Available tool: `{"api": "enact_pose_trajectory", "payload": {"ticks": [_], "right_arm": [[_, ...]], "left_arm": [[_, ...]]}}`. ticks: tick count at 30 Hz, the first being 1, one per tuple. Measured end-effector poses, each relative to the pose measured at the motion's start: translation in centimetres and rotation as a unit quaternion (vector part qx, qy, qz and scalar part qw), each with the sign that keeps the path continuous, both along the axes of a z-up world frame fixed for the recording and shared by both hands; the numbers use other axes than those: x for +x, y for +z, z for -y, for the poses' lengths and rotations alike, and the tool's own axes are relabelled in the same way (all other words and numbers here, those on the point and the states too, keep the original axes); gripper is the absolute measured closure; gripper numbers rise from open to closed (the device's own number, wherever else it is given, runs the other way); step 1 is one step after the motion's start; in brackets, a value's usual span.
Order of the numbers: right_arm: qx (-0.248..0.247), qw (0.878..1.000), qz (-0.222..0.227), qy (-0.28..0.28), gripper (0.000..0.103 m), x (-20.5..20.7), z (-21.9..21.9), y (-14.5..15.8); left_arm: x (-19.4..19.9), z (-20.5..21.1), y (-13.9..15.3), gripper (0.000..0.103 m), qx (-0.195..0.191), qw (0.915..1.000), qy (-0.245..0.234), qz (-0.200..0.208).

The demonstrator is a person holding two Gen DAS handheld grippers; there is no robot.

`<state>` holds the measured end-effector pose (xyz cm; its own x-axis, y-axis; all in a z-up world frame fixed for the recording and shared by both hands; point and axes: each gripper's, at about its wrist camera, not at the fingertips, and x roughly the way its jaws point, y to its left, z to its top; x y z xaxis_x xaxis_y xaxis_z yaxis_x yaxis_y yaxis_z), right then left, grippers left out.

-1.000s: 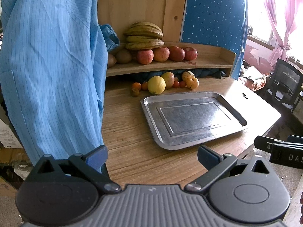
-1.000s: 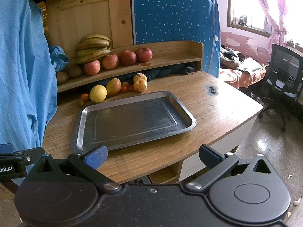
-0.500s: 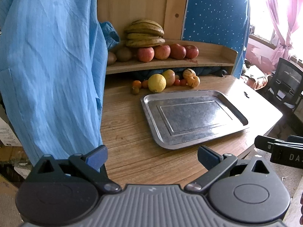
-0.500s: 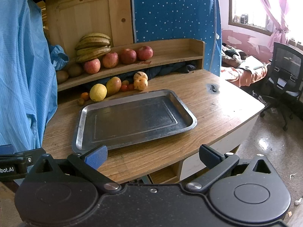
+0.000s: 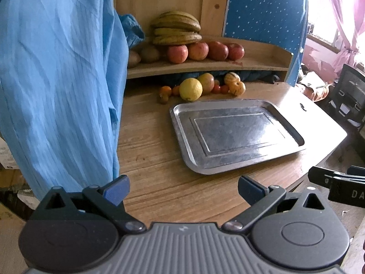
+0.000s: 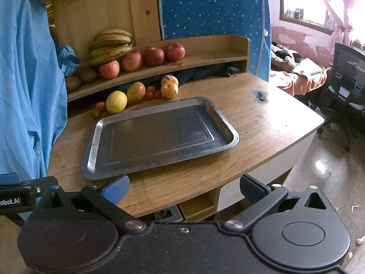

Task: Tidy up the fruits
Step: 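Move both grippers toward the fruit lying under the wooden shelf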

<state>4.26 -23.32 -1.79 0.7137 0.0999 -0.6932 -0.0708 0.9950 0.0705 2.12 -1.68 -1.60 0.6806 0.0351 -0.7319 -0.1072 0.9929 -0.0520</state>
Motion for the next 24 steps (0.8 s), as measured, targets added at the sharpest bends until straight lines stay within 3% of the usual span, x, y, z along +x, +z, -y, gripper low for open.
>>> {"api": "enact_pose_trajectory", "payload": {"ticks": [8, 24], "right_arm": [[0.0, 0.999, -0.021, 0.026, 0.0, 1.8, 0.7, -0.4], [0.006, 0.994, -0.043, 0.1, 0.0, 7.0, 4.9, -1.2]], "left_arm": [[1.4, 0.7, -0.9, 0.0, -0.006, 0.9989, 0.031, -0.034], [3.9, 5.0, -1.8, 0.0, -0.01, 0.9924, 0.103, -0.067]]}}
